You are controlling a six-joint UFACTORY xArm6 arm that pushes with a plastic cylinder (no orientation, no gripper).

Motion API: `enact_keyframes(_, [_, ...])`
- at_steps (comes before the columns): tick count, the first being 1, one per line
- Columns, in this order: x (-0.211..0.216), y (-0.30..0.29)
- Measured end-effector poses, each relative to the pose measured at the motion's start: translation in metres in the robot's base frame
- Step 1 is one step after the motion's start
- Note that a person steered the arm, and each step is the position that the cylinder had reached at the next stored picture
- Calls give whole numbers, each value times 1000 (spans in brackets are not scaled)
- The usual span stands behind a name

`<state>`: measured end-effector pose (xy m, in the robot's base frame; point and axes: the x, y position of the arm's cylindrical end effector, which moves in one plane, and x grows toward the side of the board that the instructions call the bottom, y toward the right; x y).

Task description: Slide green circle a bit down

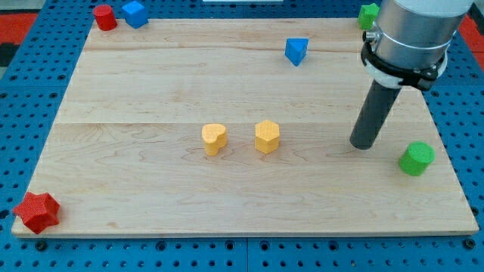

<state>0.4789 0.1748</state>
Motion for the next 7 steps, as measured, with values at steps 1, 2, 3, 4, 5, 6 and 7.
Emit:
enact_keyframes(1, [0,70])
enact_keyframes(2, [0,102])
enact_keyframes(3, [-7,105])
enact_keyframes(4, [-34,103])
enact_keyframes(5, [-25,81])
enact_keyframes(6, [8,72])
enact_keyframes(7, [32,61])
